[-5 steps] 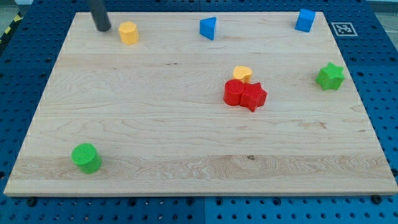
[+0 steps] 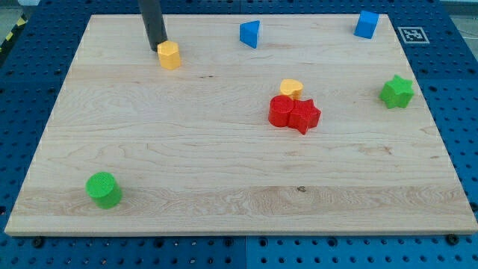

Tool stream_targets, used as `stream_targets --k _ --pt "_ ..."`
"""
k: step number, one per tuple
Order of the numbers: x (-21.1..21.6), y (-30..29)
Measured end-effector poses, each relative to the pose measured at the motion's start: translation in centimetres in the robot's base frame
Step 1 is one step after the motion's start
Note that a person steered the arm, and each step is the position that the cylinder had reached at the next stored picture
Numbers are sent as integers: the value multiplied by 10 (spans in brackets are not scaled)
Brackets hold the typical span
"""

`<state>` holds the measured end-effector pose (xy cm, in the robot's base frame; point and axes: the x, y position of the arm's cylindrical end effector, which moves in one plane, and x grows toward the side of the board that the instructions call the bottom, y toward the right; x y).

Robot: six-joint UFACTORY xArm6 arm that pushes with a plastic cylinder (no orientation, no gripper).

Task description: Put the yellow hexagon vertically below the blue triangle

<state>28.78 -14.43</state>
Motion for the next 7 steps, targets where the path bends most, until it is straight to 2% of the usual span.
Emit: stream_targets --k 1,2,4,6,7 --pt "3 2" --pt "10 -30" --pt "28 32" --pt "44 -10" --pt "55 43"
